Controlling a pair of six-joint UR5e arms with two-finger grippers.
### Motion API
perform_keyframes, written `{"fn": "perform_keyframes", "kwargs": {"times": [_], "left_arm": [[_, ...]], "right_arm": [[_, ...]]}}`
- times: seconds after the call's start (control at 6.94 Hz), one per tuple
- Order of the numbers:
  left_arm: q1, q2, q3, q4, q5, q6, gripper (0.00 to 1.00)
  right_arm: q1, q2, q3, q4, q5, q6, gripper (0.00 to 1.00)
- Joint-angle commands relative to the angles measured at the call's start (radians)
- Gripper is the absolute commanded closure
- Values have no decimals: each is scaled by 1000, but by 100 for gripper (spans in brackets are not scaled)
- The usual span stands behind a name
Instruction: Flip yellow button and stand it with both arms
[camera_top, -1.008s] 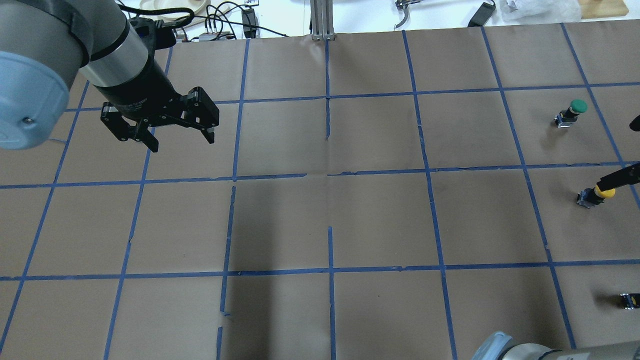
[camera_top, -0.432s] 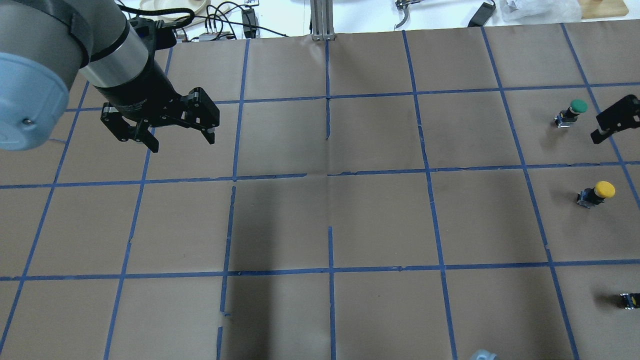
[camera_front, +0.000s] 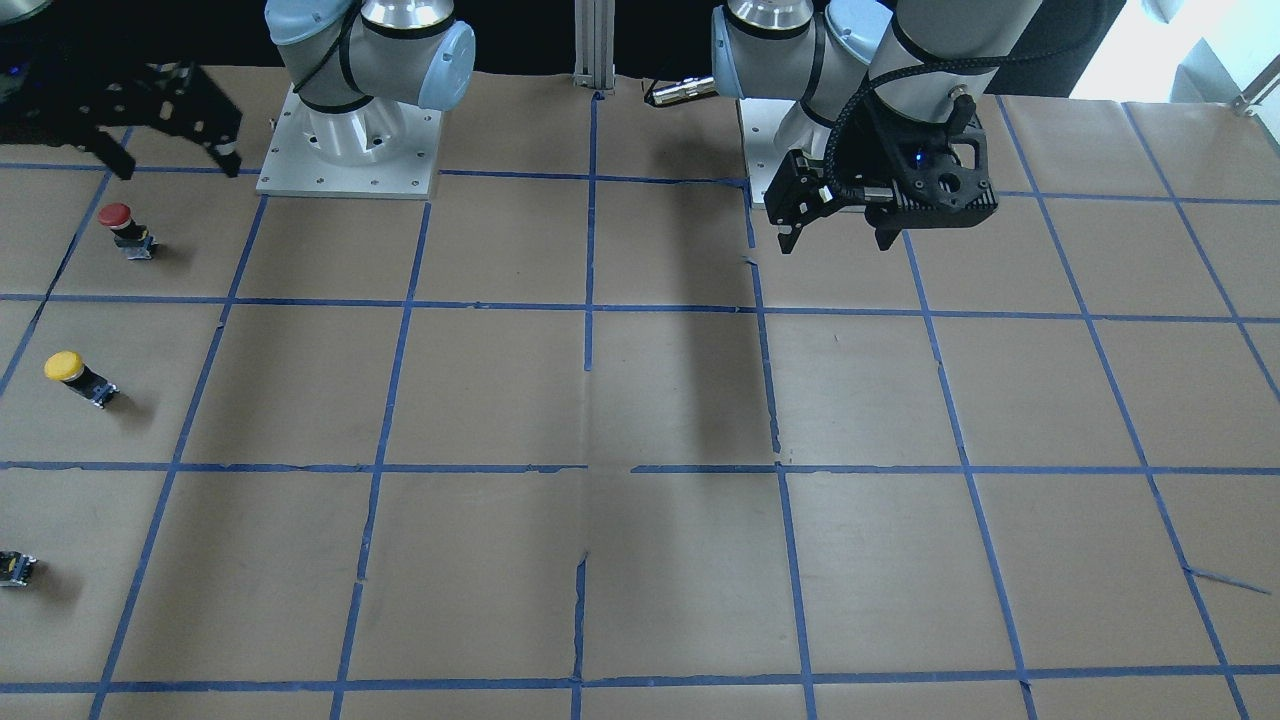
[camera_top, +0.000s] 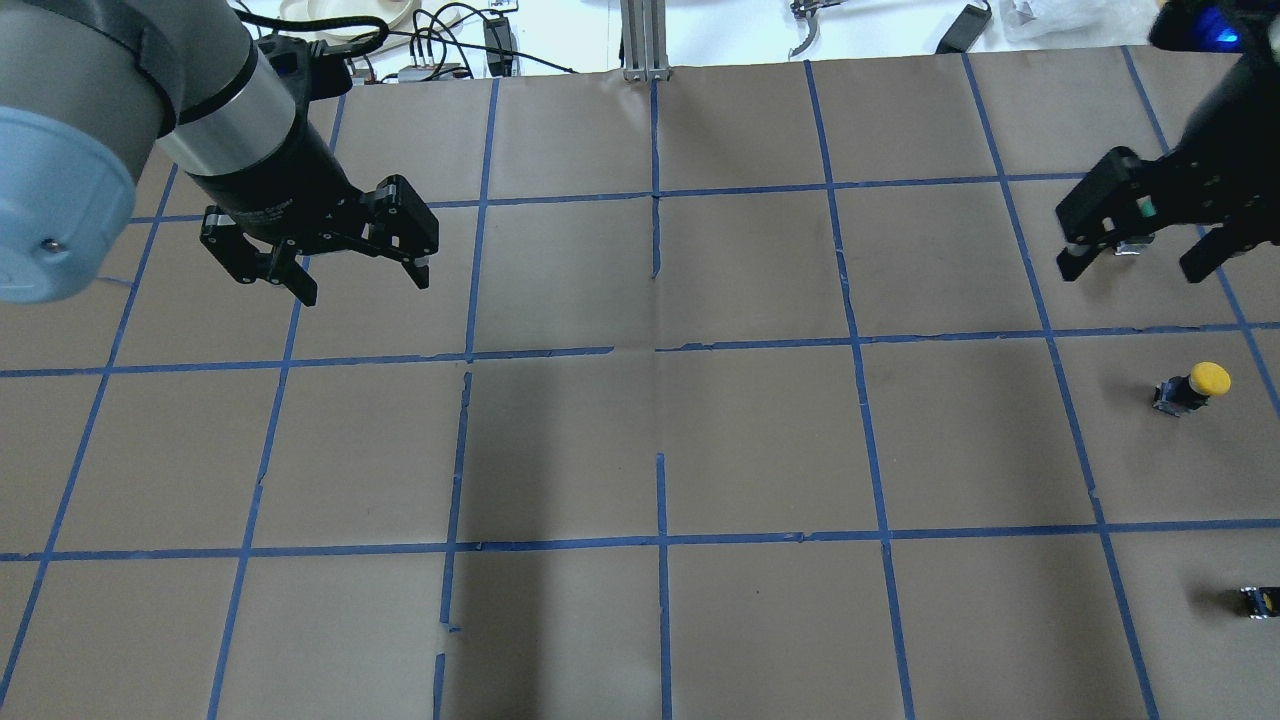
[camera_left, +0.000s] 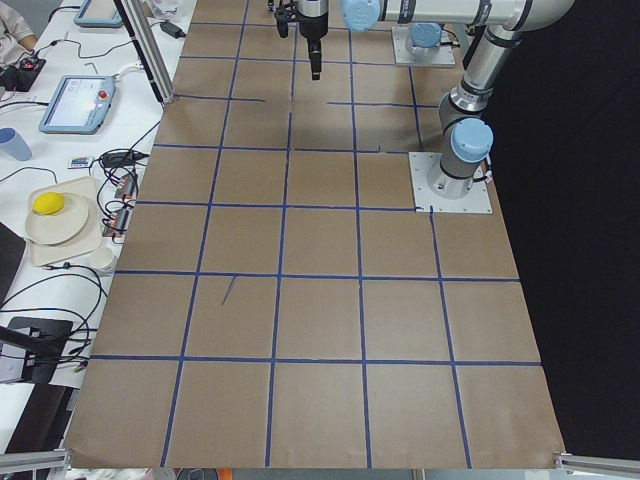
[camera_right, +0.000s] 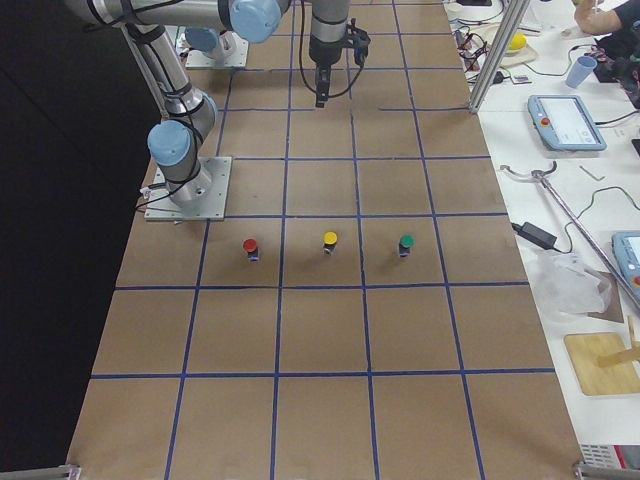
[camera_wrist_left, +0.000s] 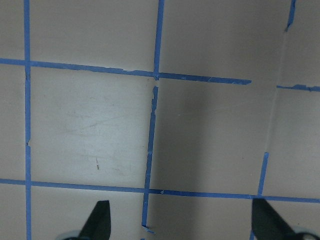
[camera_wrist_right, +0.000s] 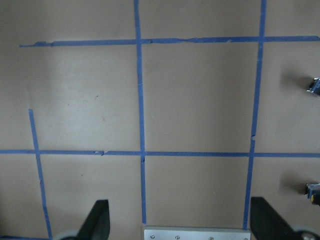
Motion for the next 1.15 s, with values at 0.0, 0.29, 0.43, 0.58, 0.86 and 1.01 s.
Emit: {"fn": "perform_keyframes", "kwargs": {"times": [0.0,0.29,0.43,0.58,0.86,1.01], "left_arm": [[1,-1,-2,-3,4,6,0],[6,-1,-3,3,-4,37,0],[6,-1,-5,3,-4,37,0],[8,-2,-5,3,-4,37,0],[6,-5,-5,4,-5,37,0],[9,-8,-8,4,-5,37,0]], "right_arm": [[129,-20,59,-2,-1,153,0],[126,-16,96,-114,-4,155,0],[132,-17,97,-128,2,167,0],[132,-14,97,-127,-5,167,0],[137,-22,131,-128,-61,189,0],[138,-23,131,-142,-91,190,0]]}}
